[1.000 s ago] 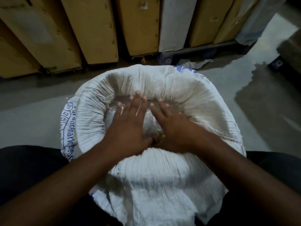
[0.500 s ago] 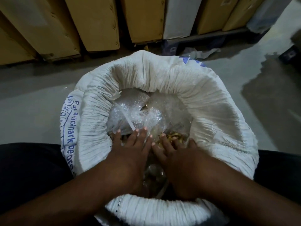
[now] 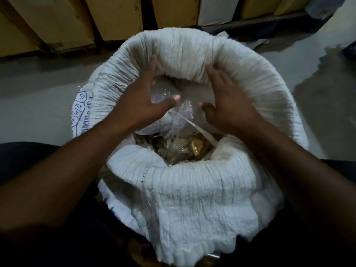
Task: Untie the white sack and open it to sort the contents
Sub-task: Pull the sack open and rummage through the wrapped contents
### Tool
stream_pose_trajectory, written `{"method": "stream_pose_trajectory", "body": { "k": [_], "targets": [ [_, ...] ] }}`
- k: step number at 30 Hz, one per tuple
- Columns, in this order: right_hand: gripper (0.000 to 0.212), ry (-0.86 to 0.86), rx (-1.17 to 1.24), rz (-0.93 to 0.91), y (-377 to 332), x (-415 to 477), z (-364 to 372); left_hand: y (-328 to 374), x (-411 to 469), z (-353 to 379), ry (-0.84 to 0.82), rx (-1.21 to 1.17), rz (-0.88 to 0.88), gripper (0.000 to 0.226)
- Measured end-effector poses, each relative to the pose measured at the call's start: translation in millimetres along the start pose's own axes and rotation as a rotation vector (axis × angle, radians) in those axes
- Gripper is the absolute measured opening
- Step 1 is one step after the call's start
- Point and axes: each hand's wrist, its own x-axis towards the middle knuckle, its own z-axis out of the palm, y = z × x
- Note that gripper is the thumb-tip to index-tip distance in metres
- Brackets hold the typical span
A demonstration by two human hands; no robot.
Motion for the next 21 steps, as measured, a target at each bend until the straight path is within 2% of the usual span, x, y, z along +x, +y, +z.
{"method": "stream_pose_trajectory", "body": {
  "k": [4, 9, 12, 15, 17, 19, 21],
  "targets": [
    [0.104, 0.113, -0.018, 0.043, 19, 9, -1, -6, 4, -10, 0.119, 0.085, 0.070, 0.110],
    [0.110, 0.258, -0.037, 0.051, 28, 12, -21, -5, 9, -30, 0.298, 0.095, 0.043, 0.083],
    [0.116, 0.264, -0.054, 0.090, 29, 11, -27, -5, 9, -30, 0.386, 0.141, -0.008, 0.086],
    [0.123, 0.161, -0.109, 0.111, 25, 9, -18, -6, 7, -10, 0.282, 0.230, -0.043, 0.098],
    [0.119, 0.072, -0.099, 0.087, 14, 4, -8, -5, 0, 8, 0.168, 0.341, 0.019, 0.111],
    [0.110, 0.033, -0.066, 0.013, 0, -2, 0, -1, -9, 22, 0.129, 0.403, 0.122, 0.110],
    [0.098, 0.069, -0.046, -0.051, -12, -6, 1, 6, -14, 28, 0.158, 0.457, 0.193, 0.102]
  ]
}}
